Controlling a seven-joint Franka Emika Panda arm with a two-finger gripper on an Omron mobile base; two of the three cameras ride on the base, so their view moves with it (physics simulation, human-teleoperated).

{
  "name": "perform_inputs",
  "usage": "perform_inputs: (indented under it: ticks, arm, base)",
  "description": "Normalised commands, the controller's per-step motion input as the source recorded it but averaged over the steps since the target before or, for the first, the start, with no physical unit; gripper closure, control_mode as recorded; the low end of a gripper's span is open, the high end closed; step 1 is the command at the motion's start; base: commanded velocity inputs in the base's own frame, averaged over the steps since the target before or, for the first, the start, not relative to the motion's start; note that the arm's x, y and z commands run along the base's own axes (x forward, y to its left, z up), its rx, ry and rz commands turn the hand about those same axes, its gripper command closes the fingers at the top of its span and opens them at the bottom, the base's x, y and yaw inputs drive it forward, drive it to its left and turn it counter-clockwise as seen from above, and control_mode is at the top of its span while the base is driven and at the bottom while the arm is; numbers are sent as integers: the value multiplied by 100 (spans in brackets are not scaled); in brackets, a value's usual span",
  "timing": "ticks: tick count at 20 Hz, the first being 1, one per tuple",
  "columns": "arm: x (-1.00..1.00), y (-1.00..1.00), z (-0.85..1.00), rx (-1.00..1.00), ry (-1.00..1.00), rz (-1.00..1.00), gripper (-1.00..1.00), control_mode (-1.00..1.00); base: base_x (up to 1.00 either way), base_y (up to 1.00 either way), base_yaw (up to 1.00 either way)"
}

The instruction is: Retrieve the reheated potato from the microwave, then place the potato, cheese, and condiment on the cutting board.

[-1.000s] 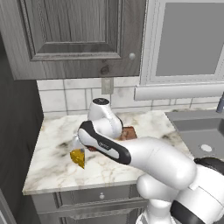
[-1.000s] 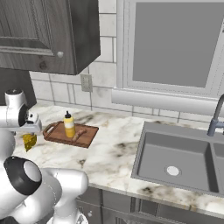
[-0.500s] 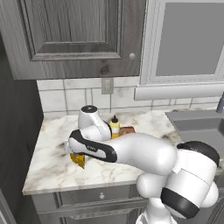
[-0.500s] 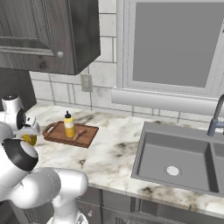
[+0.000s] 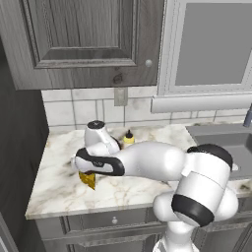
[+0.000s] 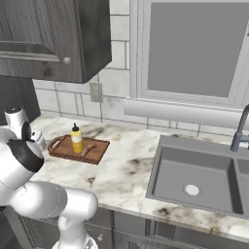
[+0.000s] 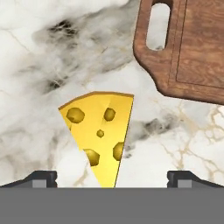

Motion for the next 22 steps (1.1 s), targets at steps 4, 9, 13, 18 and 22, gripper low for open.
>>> perform_inputs:
  ticks: [4, 9, 13, 18, 22]
  arm:
    - [-1, 11, -17, 0, 0, -4, -100, -100]
    - [3, 9, -20, 0, 0, -2, -100, -100]
    - [9, 0, -23, 0, 0, 0, -100, -100]
    - [5, -1, -21, 0, 0, 0, -100, -100]
    - [10, 1, -20, 0, 0, 0, -100, -100]
  base:
    - [0, 0, 0]
    - [0, 0, 0]
    - [0, 0, 0]
    - [0, 0, 0]
    - [0, 0, 0]
